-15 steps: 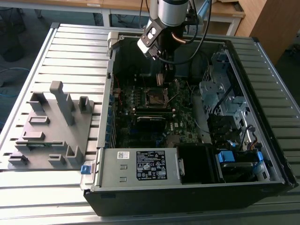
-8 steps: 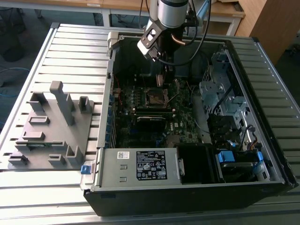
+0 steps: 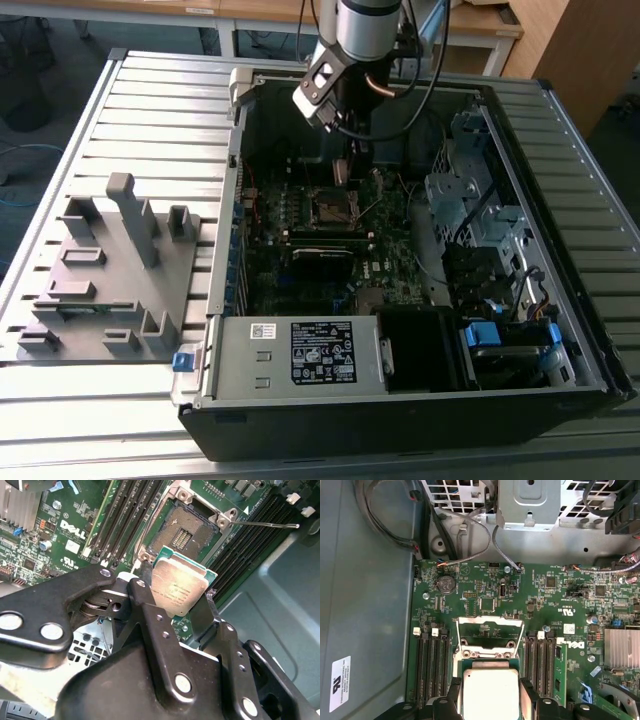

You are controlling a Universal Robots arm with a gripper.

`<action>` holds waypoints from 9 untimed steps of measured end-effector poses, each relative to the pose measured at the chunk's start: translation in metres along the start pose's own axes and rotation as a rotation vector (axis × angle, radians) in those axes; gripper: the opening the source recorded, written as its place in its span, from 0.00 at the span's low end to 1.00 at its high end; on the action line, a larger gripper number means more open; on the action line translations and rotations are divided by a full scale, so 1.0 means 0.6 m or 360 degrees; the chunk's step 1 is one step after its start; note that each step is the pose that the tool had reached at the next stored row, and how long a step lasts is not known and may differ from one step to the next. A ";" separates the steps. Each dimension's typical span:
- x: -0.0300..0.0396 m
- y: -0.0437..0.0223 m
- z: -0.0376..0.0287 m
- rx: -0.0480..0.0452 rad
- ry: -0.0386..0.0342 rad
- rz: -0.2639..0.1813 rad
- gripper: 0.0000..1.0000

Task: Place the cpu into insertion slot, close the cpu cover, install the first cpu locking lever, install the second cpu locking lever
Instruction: 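Place the cpu into insertion slot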

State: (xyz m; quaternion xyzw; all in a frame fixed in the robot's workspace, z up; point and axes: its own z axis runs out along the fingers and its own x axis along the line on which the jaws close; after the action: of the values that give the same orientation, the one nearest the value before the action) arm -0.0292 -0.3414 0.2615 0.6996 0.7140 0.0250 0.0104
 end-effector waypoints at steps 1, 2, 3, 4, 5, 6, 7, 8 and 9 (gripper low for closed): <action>0.000 0.000 0.001 0.0000 -0.0001 0.0000 0.54; 0.000 0.000 0.001 0.0000 -0.0001 0.0000 0.54; 0.000 0.000 0.001 0.0000 -0.0001 0.0000 0.54; 0.000 0.000 0.001 0.0001 -0.0001 0.0000 0.54; 0.000 0.000 0.001 0.0001 -0.0001 0.0000 0.54; 0.000 0.000 0.001 0.0000 -0.0001 0.0000 0.54; 0.000 0.000 0.001 0.0000 -0.0001 0.0000 0.54; 0.000 0.000 0.001 0.0000 0.0000 0.0000 0.54; 0.000 0.000 0.002 0.0000 0.0000 0.0000 0.54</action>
State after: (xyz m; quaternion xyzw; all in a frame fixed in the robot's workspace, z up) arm -0.0294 -0.3414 0.2602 0.6996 0.7141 0.0251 0.0103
